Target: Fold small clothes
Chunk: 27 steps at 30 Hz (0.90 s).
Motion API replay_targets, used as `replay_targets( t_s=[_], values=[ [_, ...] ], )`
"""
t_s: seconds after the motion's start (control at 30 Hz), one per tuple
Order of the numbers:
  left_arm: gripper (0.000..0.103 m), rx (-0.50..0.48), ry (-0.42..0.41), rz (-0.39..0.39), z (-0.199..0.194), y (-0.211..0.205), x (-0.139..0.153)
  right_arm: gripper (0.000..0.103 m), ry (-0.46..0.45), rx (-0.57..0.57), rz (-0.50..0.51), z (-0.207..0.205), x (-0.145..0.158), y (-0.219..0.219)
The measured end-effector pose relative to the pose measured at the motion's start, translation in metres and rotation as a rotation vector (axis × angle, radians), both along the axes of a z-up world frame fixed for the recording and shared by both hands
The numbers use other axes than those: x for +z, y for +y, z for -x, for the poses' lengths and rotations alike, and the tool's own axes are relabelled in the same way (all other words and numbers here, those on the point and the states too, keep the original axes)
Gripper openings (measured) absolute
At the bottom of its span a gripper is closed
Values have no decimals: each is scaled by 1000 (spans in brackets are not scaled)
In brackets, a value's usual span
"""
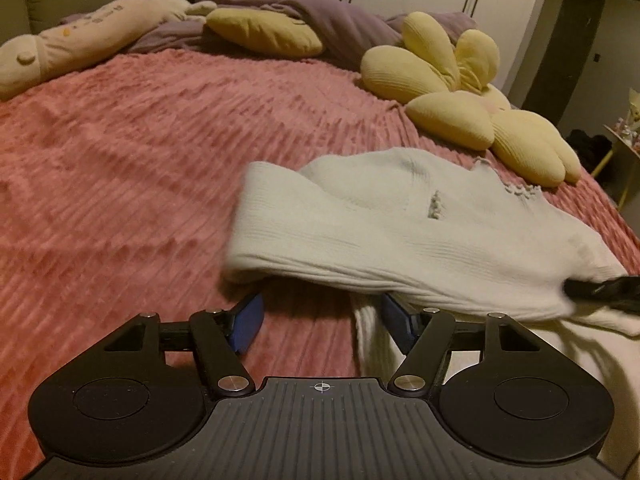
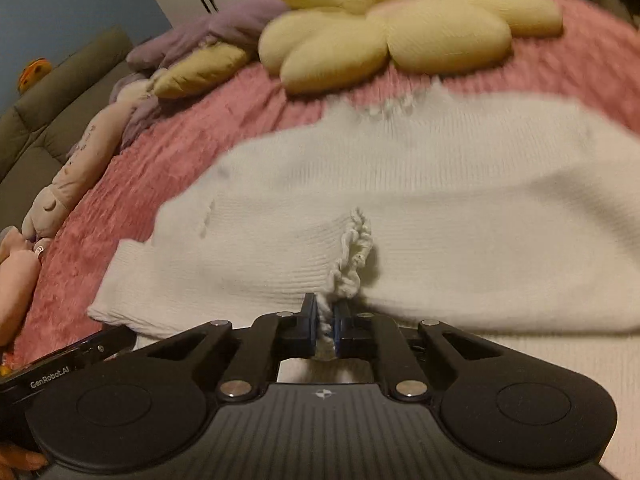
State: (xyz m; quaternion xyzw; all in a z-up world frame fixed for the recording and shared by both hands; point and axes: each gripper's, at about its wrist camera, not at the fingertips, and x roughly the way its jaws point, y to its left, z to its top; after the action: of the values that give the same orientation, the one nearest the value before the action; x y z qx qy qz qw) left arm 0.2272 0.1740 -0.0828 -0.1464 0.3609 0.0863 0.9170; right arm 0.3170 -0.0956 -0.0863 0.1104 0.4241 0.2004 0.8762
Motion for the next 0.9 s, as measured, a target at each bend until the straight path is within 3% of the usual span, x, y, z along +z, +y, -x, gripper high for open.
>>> replay_targets(
  t_s=[0.17,0.27,0.37,0.43,0.5,0.6,0.73,0.9],
  values=[
    [60,15,35,-23,-16,-3,1,6,-157,-66,35,12,34,-21],
    [51,18,52,-39,-33,-8,0,6,-189,-110,61,10,41,-40],
    [43,24,55,-6,-47,-10,0,6,-211,-163,119,12,41,-62],
    [42,15,56,-5,-54,-14,0,6,-223,-204,183,13,36,-74],
    [37,-4,53,-16,-60,-18,-1,6,-211,-243,246,11,27,-87],
    [35,-2,63,-19,-67,-22,-1,6,-125,-275,258,1,4,-107],
    [43,-1,52,-32,-69,-27,-2,7,-103,-300,182,3,-4,-121],
    [44,-26,50,-96,-74,-34,-5,13,-83,-300,116,0,-5,-122]
  ],
)
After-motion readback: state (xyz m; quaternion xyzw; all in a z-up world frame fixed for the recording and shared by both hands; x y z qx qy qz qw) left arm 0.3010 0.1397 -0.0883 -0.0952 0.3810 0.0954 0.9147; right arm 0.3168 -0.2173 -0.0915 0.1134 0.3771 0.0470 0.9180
